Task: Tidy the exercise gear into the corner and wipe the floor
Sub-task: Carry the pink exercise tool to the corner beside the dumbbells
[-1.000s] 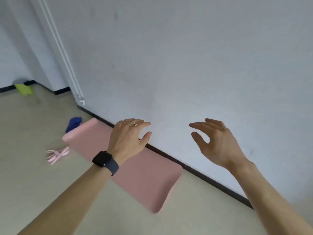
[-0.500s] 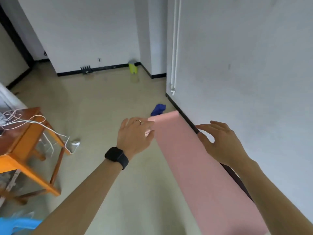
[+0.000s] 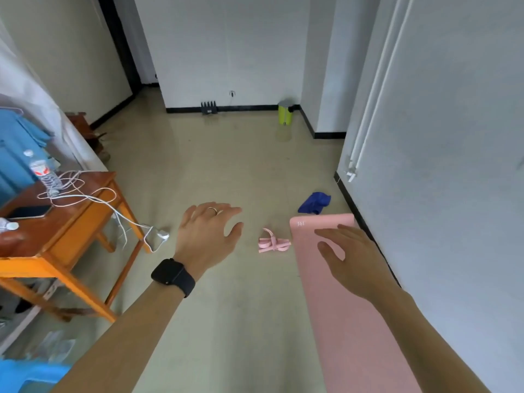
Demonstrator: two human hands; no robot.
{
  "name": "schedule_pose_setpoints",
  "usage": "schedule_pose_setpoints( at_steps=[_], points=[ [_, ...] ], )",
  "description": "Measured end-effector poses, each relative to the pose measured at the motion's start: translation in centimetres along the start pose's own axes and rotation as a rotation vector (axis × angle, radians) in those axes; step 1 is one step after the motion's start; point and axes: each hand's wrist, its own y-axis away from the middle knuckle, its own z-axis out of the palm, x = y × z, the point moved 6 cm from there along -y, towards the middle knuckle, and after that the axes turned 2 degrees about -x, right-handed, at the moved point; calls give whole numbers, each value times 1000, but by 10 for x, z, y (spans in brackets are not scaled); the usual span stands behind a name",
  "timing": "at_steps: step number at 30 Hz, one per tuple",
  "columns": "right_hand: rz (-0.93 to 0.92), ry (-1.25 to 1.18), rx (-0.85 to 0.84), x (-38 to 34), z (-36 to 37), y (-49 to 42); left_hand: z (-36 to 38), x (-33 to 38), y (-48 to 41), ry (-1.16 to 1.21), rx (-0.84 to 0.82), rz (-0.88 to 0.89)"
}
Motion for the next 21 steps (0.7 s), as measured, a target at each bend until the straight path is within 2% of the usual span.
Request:
schedule_pose_setpoints(
  at_steps=[5, 10, 16, 21],
  points=[
    [-29, -6, -56, 11, 57, -90, 53, -50, -67, -5, -50, -45],
    [59, 5, -104, 23, 123, -171, 123, -109, -146, 2, -111, -17],
    [209, -2, -190, 40, 192, -240, 206, -169, -225, 0, -338, 27],
    [321, 31, -367, 68, 252, -279, 286, -190, -275, 36, -516, 61]
  ],
)
